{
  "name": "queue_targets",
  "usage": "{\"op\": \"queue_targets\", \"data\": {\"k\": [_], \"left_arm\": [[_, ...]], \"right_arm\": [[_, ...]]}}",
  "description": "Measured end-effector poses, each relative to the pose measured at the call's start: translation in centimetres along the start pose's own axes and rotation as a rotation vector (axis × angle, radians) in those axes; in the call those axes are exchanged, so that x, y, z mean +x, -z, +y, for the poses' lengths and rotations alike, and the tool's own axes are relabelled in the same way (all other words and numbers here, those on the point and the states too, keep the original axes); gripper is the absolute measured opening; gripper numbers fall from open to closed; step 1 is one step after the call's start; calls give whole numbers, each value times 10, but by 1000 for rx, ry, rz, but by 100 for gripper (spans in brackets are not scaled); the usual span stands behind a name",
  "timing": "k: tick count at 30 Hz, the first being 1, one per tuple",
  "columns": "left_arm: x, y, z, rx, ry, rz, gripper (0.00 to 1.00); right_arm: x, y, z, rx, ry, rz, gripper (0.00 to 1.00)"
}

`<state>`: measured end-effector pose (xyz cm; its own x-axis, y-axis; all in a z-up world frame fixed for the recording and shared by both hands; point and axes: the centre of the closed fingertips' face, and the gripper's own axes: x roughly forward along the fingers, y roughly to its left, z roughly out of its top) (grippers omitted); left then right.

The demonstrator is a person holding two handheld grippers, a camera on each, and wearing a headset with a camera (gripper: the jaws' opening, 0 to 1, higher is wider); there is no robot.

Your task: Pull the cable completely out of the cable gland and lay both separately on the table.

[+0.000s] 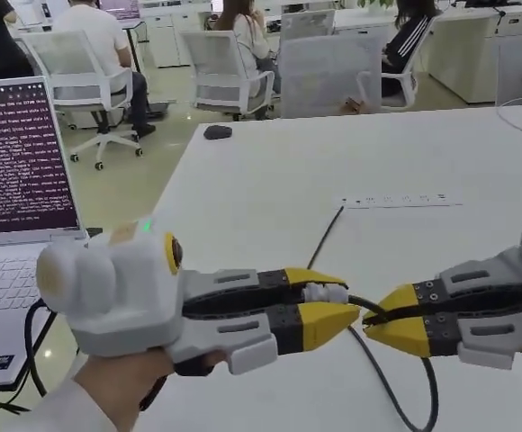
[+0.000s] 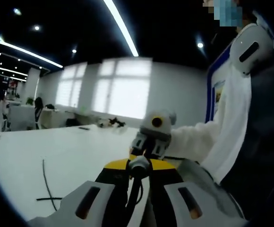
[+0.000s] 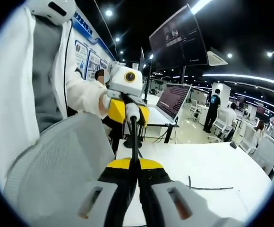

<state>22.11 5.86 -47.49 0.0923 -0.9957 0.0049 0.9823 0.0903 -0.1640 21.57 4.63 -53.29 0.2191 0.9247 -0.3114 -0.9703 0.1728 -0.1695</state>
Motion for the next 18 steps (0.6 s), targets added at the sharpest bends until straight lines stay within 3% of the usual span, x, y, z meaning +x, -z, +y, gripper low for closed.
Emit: {"op": "queue_targets", "data": {"k": [2, 11, 18], "left_arm": [[-1, -1, 0, 4, 0, 4, 16], [-8, -6, 5, 5, -22, -12, 16], [-9, -5, 6, -29, -31, -13, 17]], "right_arm": [[0, 13, 0, -7, -2, 50, 3], [-3, 53, -8, 17, 17, 158, 3], [-6, 55, -11, 65, 41, 179, 3]]}}
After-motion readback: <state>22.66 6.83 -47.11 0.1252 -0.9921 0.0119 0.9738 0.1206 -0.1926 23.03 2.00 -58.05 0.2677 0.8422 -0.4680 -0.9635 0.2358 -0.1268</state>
